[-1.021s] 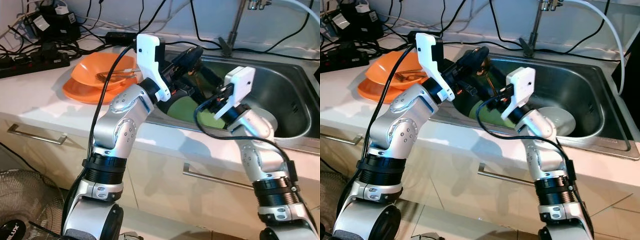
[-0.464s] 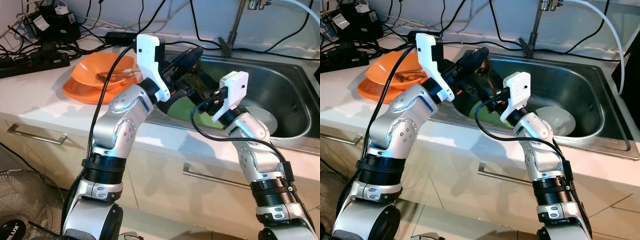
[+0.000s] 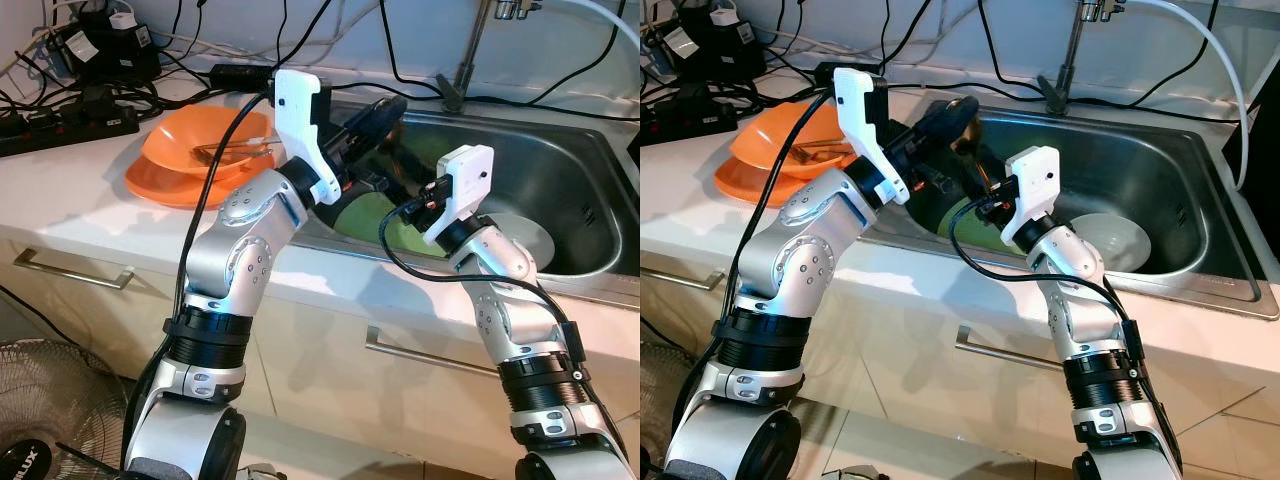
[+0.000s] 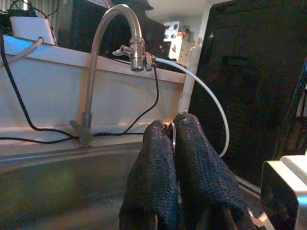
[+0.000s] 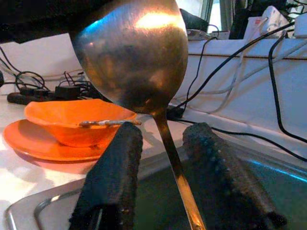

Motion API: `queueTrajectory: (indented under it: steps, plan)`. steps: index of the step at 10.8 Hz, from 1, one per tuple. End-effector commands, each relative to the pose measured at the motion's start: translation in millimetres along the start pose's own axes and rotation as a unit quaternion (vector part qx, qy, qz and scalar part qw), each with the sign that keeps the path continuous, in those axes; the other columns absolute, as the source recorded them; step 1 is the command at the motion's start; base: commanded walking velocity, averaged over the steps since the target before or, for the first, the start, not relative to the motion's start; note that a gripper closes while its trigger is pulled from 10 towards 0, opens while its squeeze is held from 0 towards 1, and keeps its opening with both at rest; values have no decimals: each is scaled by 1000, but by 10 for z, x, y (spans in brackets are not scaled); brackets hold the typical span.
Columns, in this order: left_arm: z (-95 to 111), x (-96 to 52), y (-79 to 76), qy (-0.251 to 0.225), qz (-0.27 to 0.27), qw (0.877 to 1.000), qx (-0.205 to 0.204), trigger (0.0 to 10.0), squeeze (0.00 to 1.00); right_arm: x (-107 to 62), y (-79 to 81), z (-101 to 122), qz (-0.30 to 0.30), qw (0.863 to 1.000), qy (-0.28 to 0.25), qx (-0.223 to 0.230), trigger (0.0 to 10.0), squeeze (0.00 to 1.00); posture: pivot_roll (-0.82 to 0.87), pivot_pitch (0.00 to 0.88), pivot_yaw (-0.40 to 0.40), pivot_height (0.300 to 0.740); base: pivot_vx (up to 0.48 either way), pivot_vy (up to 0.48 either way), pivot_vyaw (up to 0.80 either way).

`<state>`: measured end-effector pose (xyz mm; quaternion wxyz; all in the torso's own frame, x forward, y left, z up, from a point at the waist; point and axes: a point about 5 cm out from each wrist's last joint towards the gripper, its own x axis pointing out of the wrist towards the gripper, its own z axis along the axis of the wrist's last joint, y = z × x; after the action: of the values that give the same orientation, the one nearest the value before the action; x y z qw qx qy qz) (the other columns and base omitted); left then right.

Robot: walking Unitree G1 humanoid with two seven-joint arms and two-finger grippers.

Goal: Kitchen organization

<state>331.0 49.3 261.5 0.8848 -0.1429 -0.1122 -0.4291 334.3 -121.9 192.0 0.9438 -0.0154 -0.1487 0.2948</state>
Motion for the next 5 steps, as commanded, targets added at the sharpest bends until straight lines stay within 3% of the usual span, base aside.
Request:
queueTrajectory:
  steps: [1,3,4,5]
  plan:
    - [25,5,-43,-1,-13,1000,5,10000,0,31,-10,19,-2,1000,-2,-8,0,0,85,0,30,740,0,0,0]
    - [31,8,-49,-3,-15,1000,4,10000,0,33,-12,10,-5,1000,-4,-8,0,0,85,0,32,740,0,0,0]
    - [34,9,-40,-6,-11,1000,2,10000,1000,30,-18,4,-7,1000,-3,-8,0,0,84,0,32,740,0,0,0]
    - [35,9,-32,-7,-9,1000,0,10000,1000,29,-20,0,-7,1000,-2,-9,0,0,84,0,32,740,0,0,0]
